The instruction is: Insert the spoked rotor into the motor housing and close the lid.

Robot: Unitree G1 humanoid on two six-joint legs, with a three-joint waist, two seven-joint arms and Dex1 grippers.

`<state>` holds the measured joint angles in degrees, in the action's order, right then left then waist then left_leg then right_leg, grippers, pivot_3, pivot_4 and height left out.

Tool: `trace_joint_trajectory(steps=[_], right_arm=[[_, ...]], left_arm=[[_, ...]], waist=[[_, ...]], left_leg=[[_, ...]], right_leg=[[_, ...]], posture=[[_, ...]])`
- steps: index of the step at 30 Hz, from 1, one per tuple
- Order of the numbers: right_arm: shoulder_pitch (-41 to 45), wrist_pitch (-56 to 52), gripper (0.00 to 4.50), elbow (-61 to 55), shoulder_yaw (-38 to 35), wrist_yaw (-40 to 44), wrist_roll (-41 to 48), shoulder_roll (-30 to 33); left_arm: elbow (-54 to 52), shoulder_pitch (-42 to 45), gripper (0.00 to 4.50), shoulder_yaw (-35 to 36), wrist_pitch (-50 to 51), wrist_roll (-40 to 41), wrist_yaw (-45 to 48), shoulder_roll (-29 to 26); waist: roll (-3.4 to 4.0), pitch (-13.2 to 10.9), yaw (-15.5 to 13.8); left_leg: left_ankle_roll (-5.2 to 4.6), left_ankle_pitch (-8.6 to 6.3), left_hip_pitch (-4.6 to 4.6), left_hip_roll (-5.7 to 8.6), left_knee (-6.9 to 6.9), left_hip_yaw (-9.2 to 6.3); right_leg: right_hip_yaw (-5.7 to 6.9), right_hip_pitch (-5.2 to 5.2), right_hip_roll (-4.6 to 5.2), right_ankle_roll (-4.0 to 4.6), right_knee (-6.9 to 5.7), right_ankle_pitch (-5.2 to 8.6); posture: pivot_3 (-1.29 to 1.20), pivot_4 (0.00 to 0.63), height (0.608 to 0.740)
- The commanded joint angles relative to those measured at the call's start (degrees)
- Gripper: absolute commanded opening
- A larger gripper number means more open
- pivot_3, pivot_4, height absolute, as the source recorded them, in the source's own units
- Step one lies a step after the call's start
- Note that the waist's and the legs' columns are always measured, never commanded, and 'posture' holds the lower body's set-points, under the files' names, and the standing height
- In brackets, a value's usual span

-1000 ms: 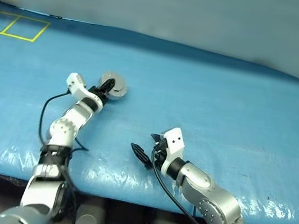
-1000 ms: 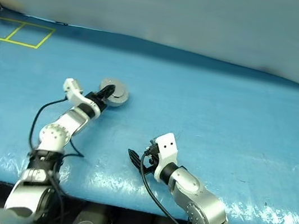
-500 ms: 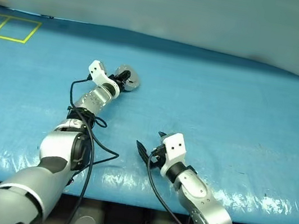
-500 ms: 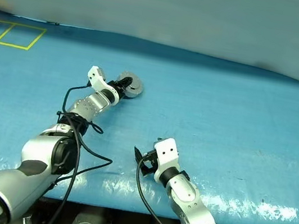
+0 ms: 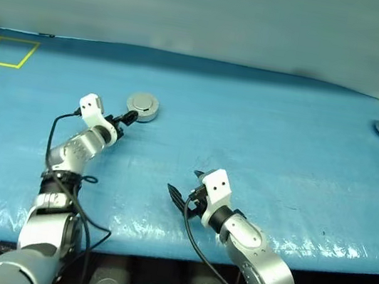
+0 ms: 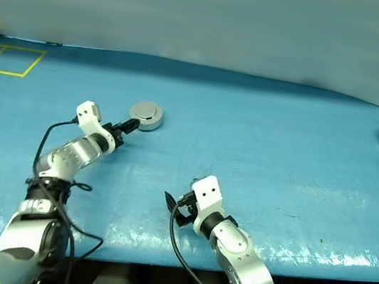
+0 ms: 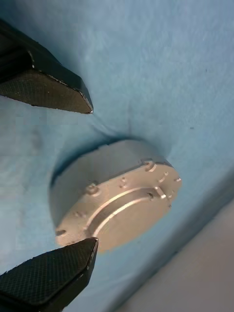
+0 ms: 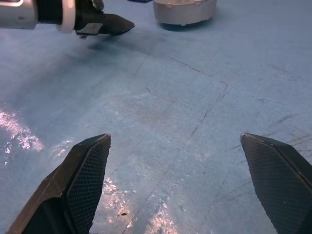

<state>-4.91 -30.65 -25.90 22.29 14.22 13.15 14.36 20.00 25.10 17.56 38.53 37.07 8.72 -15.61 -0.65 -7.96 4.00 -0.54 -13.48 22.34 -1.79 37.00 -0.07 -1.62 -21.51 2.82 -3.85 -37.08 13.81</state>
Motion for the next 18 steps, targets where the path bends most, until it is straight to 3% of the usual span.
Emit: trace_joint_trajectory(steps=[1,5,8,14,18], right_arm=[[0.2,1.3,4.5,-1.5,-2.1,0.9,1.1,-1.3],[-1.6,6.0,4.5,-0.7,-3.2,-0.7,-1.9,-2.1],[-4.0,8.3,4.5,-0.7,-3.2,-0.9,-3.0,-2.4],[-9.4,17.4,4.5,0.3,-3.5,-3.8,-7.0,-4.7],[-11.9,20.5,4.5,1.1,-4.4,-6.0,-8.2,-7.0]], left_arm=[[-12.6,-13.9,4.46,-7.9,3.2,-7.1,1.4,-4.4],[-27.1,-25.5,4.46,-14.7,-11.9,-16.0,6.8,-8.3],[-32.3,-31.1,4.46,-17.0,-23.3,-22.4,7.6,-7.9],[-33.4,-36.8,4.46,-17.6,-41.1,-30.1,4.0,-2.9],[-33.0,-38.4,4.46,-17.2,-44.9,-31.1,3.5,-0.3]], waist=[[0.08,0.1,-0.1],[0.09,0.1,-0.7],[-0.04,0.0,-2.0],[-0.12,0.0,-3.6],[-0.11,0.0,-3.5]], left_leg=[[0.02,0.0,-0.07,0.0,-0.03,0.03],[0.12,-0.05,-0.3,-0.08,-0.23,0.22],[0.1,-0.06,-0.19,-0.27,-0.31,0.38],[-0.09,-0.12,1.3,-0.25,0.02,0.36],[-0.15,-0.15,1.46,-0.24,0.04,0.39]], right_leg=[[-0.06,0.02,0.0,0.07,-0.05,0.02],[-0.29,-0.18,0.07,0.62,-0.04,0.37],[-0.36,-0.42,0.23,0.68,0.04,0.36],[-0.2,-1.47,0.33,0.62,0.09,0.26],[-0.18,-1.44,0.3,0.54,0.14,0.23]], posture=[[0.0,0.15,0.74],[0.0,0.15,0.74],[0.0,0.15,0.74],[0.0,0.15,0.74],[0.0,0.15,0.74]])
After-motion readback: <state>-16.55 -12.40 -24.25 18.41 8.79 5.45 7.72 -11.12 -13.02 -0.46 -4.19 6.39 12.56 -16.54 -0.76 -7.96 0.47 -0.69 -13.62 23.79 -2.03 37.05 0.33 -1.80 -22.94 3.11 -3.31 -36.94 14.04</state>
